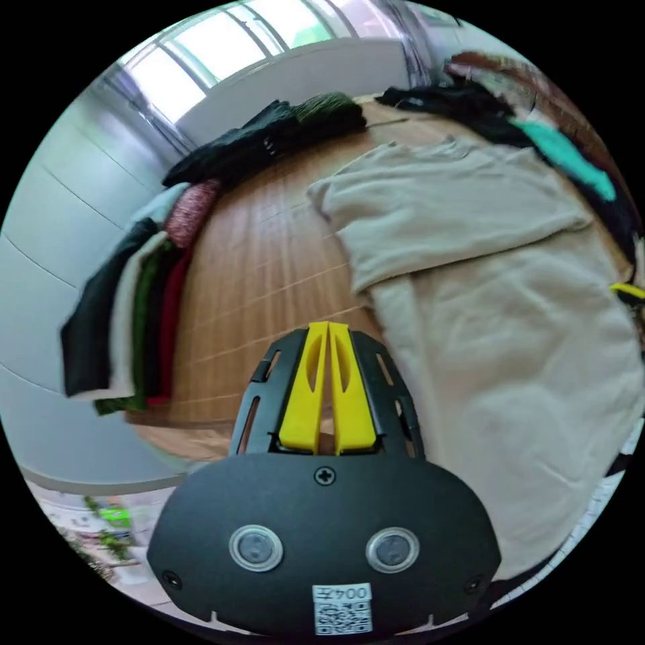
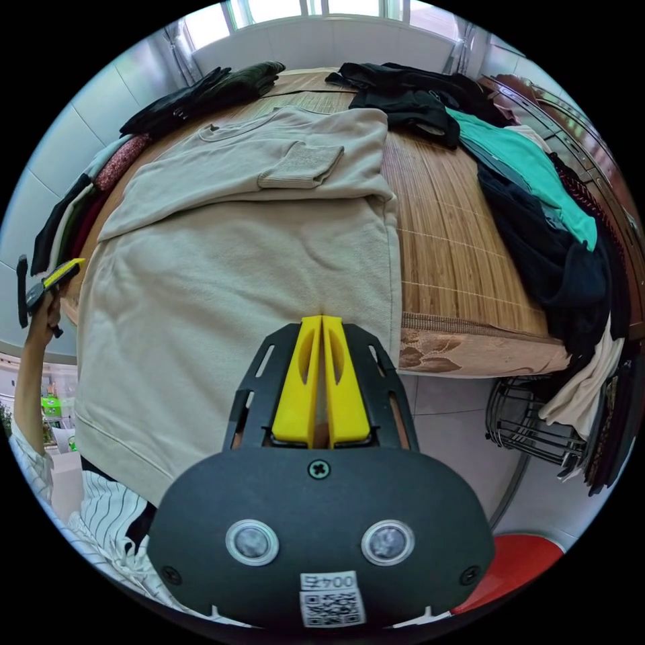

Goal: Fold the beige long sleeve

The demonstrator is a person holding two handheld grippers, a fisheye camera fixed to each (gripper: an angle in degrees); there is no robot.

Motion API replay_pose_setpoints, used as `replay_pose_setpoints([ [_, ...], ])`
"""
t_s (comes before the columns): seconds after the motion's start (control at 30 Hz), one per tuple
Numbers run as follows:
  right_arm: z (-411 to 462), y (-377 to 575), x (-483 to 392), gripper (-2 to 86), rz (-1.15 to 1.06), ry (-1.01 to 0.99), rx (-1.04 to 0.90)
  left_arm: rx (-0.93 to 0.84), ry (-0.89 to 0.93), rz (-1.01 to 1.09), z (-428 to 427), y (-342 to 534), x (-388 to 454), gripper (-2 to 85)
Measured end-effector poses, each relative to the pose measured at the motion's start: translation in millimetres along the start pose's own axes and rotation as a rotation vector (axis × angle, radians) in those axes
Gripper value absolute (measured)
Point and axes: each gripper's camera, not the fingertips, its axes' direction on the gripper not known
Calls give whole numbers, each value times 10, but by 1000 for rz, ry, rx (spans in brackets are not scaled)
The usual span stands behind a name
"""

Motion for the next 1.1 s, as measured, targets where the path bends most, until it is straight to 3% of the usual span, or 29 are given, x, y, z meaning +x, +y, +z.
replay_pose_setpoints([
  [0.07, -22, -1, 47, -7, -2, 4, 0, 41, 230, -80, -677, 126, -87, 14],
  [0.2, -58, 1, 151, -7, 3, -7, 1, 60, 448, -319, -1318, 757, -404, 30],
  [0.27, -84, 4, 250, -6, 11, -29, 3, 122, 693, -555, -1597, 1473, -854, 51],
  [0.37, -132, 8, 452, -4, 48, -100, 5, 153, 859, -756, -2010, 2281, -1227, 75],
  [0.53, -529, 189, 902, 16, 20, -357, -27, 77, 1035, -770, -2849, 2928, -1334, 90],
  [0.7, -969, 863, 1265, 53, -48, -281, -74, 27, 1103, -743, -3924, 3396, -1124, 95],
  [0.93, -1239, 1787, 1656, 98, 95, -485, -46, -37, 1133, -660, -5297, 3759, -645, 103],
  [1.1, -1314, 1883, 1353, 103, -13, -318, -6, -36, 1130, -656, -5832, 3975, -364, 108],
])
